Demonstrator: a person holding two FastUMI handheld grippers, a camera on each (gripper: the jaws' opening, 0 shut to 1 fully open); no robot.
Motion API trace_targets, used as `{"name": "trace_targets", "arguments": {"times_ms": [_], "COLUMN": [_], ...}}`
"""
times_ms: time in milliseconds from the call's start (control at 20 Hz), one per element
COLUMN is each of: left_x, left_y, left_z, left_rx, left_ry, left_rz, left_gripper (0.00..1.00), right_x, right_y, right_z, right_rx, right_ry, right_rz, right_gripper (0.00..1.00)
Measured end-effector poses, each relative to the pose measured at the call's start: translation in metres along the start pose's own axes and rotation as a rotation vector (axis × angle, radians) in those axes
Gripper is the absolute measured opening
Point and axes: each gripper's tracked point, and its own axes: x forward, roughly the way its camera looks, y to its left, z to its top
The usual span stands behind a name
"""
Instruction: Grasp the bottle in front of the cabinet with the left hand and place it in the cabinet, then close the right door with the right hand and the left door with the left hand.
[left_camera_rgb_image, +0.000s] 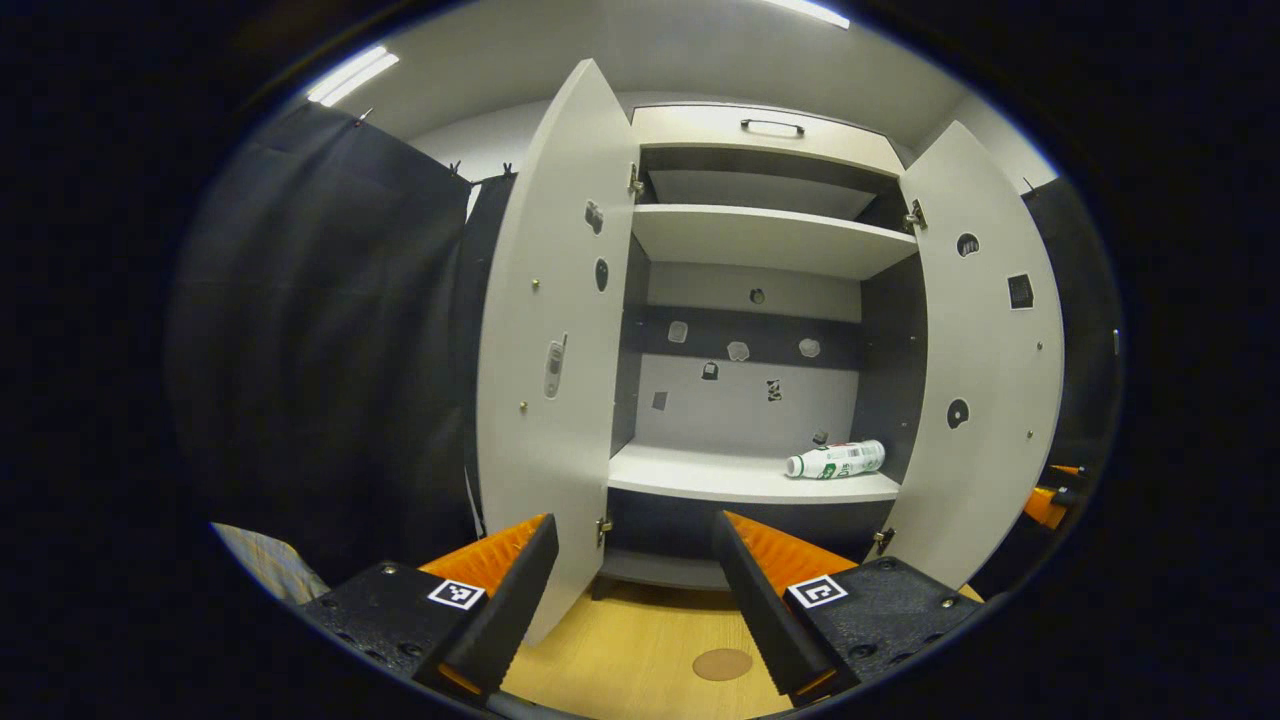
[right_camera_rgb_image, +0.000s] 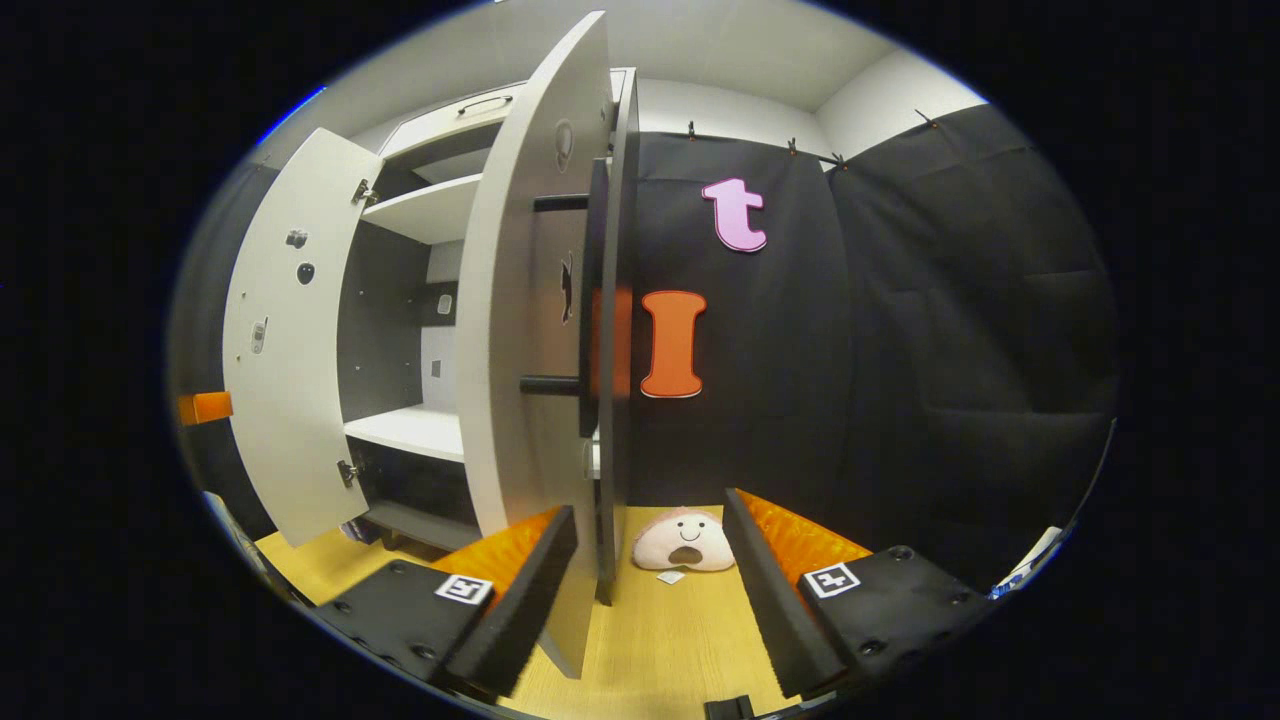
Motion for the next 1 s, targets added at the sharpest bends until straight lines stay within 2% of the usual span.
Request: {"name": "trace_targets", "arguments": {"times_ms": [50, 250, 450, 600, 650, 750, 800, 850, 900, 1000], "left_x": [-0.002, 0.0, 0.013, 0.02, 0.021, 0.024, 0.024, 0.025, 0.026, 0.028], "left_y": [0.012, 0.049, 0.082, 0.103, 0.108, 0.12, 0.127, 0.134, 0.139, 0.15], "left_z": [-0.001, -0.009, -0.012, -0.017, -0.018, -0.012, -0.012, -0.013, -0.014, -0.018], "left_rx": [-0.001, -0.014, 0.019, 0.05, 0.061, 0.063, 0.058, 0.049, 0.037, 0.027], "left_ry": [0.001, 0.03, 0.028, 0.038, 0.043, 0.029, 0.026, 0.028, 0.03, 0.042], "left_rz": [-0.003, -0.067, -0.138, -0.172, -0.176, -0.184, -0.179, -0.17, -0.163, -0.152], "left_gripper": [0.95, 0.95, 0.95, 0.93, 0.95, 0.93, 0.95, 0.95, 0.95, 0.95], "right_x": [-0.001, -0.003, -0.003, 0.007, 0.012, 0.022, 0.028, 0.028, 0.028, 0.024], "right_y": [0.0, 0.024, 0.073, 0.114, 0.129, 0.163, 0.18, 0.192, 0.199, 0.202], "right_z": [0.002, -0.001, 0.003, 0.003, 0.002, 0.0, -0.003, -0.008, -0.007, -0.001], "right_rx": [-0.005, 0.08, 0.016, 0.005, 0.014, 0.025, 0.024, 0.022, 0.014, -0.005], "right_ry": [-0.007, 0.004, -0.01, -0.021, -0.015, -0.001, 0.012, 0.032, 0.034, 0.013], "right_rz": [-0.021, -0.075, -0.115, -0.109, -0.101, -0.048, -0.012, 0.003, 0.006, -0.021], "right_gripper": [0.94, 0.93, 0.93, 0.93, 1.0, 0.85, 0.93, 0.93, 0.98, 0.98]}}
